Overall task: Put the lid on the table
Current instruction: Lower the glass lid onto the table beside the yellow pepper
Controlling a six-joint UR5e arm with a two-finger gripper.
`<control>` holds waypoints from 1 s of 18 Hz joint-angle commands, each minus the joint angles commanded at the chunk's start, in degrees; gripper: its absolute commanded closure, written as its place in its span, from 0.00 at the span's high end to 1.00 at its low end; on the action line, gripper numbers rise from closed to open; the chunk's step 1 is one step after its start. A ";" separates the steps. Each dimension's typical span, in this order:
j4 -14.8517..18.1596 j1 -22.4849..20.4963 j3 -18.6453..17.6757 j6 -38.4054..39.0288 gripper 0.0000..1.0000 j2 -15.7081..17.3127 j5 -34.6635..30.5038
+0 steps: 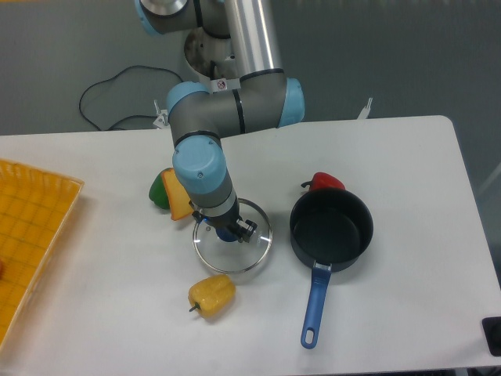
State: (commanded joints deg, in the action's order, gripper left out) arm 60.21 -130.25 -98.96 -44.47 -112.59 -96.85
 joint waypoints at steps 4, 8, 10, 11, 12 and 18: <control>-0.09 0.09 0.00 0.00 0.39 -0.62 -1.32; -0.09 0.09 0.09 -0.79 0.40 -0.97 -1.32; -0.79 0.09 0.09 -0.79 0.41 -1.23 -1.41; -1.14 0.17 0.00 -0.70 0.41 -1.32 -1.41; -1.23 0.18 0.00 -0.70 0.41 -1.67 -1.58; -1.85 0.70 0.00 -0.62 0.41 -2.29 -2.29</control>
State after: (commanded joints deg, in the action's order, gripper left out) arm 58.36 -129.55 -98.96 -45.09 -114.87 -99.14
